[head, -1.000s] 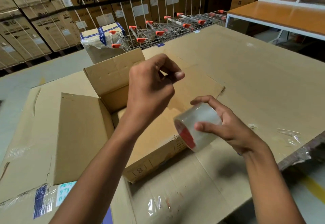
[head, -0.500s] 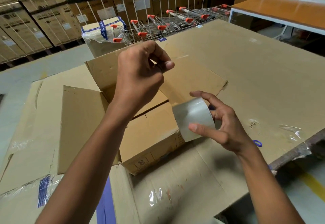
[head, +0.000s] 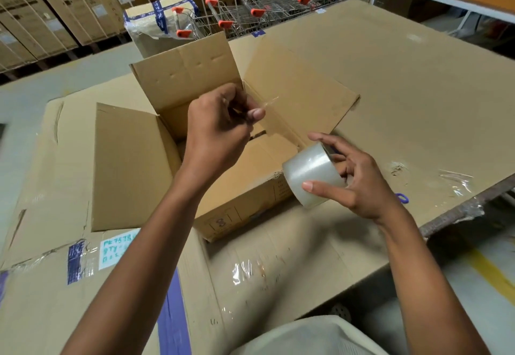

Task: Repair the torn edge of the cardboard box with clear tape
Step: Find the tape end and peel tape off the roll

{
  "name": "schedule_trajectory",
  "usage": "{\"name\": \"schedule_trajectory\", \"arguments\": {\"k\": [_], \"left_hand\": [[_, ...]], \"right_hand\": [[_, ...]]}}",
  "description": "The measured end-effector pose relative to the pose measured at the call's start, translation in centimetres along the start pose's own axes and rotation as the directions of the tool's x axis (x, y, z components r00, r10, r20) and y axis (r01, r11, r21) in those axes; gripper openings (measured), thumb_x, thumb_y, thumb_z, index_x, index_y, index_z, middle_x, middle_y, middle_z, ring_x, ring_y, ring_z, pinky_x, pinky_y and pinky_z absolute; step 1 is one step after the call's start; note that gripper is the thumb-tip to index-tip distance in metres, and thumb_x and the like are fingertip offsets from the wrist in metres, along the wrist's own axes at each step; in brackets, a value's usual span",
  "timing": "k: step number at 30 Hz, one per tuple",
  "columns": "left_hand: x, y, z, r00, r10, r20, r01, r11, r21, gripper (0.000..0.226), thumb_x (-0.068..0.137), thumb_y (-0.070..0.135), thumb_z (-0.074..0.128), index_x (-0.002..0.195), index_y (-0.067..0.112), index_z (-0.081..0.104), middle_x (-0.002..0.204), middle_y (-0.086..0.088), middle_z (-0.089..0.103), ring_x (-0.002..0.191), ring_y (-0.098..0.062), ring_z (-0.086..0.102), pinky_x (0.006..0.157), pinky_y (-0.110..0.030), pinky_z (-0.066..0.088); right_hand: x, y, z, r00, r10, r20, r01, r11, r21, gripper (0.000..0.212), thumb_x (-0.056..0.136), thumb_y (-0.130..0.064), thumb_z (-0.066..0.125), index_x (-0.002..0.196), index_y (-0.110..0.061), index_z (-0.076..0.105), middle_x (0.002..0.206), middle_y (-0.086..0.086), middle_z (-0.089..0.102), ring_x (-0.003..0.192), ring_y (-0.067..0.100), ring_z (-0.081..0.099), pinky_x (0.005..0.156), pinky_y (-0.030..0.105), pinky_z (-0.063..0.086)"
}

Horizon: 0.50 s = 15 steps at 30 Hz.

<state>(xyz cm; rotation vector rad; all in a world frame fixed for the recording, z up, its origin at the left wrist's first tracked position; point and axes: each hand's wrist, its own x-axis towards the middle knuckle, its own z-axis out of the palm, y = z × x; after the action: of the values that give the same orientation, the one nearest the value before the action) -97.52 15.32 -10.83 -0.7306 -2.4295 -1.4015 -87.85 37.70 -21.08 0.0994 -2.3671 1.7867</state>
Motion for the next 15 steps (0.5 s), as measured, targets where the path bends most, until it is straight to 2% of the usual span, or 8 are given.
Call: {"name": "schedule_trajectory", "arguments": {"k": [1,3,5,8,11,13,15], "left_hand": [[-0.5,-0.3,-0.2,1.0,-0.028,0.002,0.028,1.0,0.006,0.006,0.088,0.006,0.073,0.084,0.008,0.07,0.081,0.003,0.073,0.076,-0.018,0.071,0.068,-0.049,0.061],[-1.6,-1.0,-0.8,0.996,-0.092,0.008,0.092,0.996,0.001,0.008,0.09,0.008,0.076,0.085,0.007,0.07,0.081,-0.002,0.074,0.075,-0.024,0.073,0.068,-0.054,0.059],[-3.1,-1.8,-1.1,0.988,-0.153,0.038,0.154,0.988,-0.021,0.012,0.091,0.014,0.078,0.083,0.012,0.069,0.081,-0.005,0.074,0.074,-0.023,0.073,0.07,-0.055,0.061],[-5.8,-3.1,-0.8,0.968,-0.239,0.072,0.241,0.97,-0.016,0.012,0.093,0.019,0.077,0.085,0.018,0.067,0.086,-0.004,0.076,0.076,-0.018,0.075,0.071,-0.049,0.061],[-7.7,-4.4,-0.5,0.932,-0.343,0.122,0.356,0.928,-0.112,0.009,0.096,0.015,0.071,0.092,0.013,0.064,0.098,-0.002,0.079,0.091,-0.019,0.076,0.073,-0.041,0.063],[-8.4,-4.7,-0.6,0.907,-0.382,0.177,0.412,0.892,-0.186,0.007,0.097,0.007,0.068,0.095,0.006,0.061,0.095,-0.006,0.079,0.097,-0.02,0.077,0.073,-0.033,0.059],[-8.8,-4.4,-1.0,0.899,-0.396,0.187,0.432,0.869,-0.241,0.014,0.093,0.0,0.07,0.098,0.002,0.057,0.083,-0.009,0.078,0.091,-0.023,0.078,0.072,-0.036,0.061]], "right_hand": [[-0.2,0.5,0.1,0.999,0.034,-0.001,-0.033,0.996,-0.077,0.083,0.07,-0.044,0.089,0.143,-0.042,0.049,0.085,0.001,0.077,0.088,0.017,0.074,0.076,0.034,0.06],[-0.7,1.5,0.3,0.994,0.102,-0.036,-0.107,0.962,-0.253,0.081,0.068,-0.065,0.08,0.14,-0.044,0.049,0.084,-0.01,0.074,0.081,0.006,0.07,0.072,0.026,0.057],[-1.7,2.4,0.7,0.986,0.153,-0.062,-0.165,0.924,-0.344,0.079,0.068,-0.075,0.072,0.138,-0.044,0.049,0.088,-0.014,0.072,0.081,0.002,0.068,0.071,0.022,0.055],[-3.3,3.6,1.7,0.981,0.193,-0.031,-0.191,0.911,-0.366,0.063,0.077,-0.065,0.076,0.133,-0.051,0.05,0.102,-0.009,0.071,0.092,0.013,0.068,0.076,0.038,0.06],[-4.4,4.0,2.5,0.973,0.23,0.016,-0.211,0.914,-0.347,0.052,0.075,-0.065,0.073,0.123,-0.054,0.055,0.101,-0.01,0.07,0.092,0.017,0.068,0.076,0.046,0.06],[-5.2,4.3,2.8,0.963,0.27,0.023,-0.252,0.922,-0.293,0.052,0.07,-0.065,0.071,0.118,-0.051,0.059,0.1,-0.01,0.071,0.091,0.016,0.069,0.077,0.048,0.06],[-5.9,4.5,2.9,0.956,0.293,-0.008,-0.284,0.921,-0.265,0.05,0.07,-0.062,0.073,0.116,-0.048,0.061,0.098,-0.009,0.071,0.09,0.017,0.069,0.076,0.049,0.06]]}}
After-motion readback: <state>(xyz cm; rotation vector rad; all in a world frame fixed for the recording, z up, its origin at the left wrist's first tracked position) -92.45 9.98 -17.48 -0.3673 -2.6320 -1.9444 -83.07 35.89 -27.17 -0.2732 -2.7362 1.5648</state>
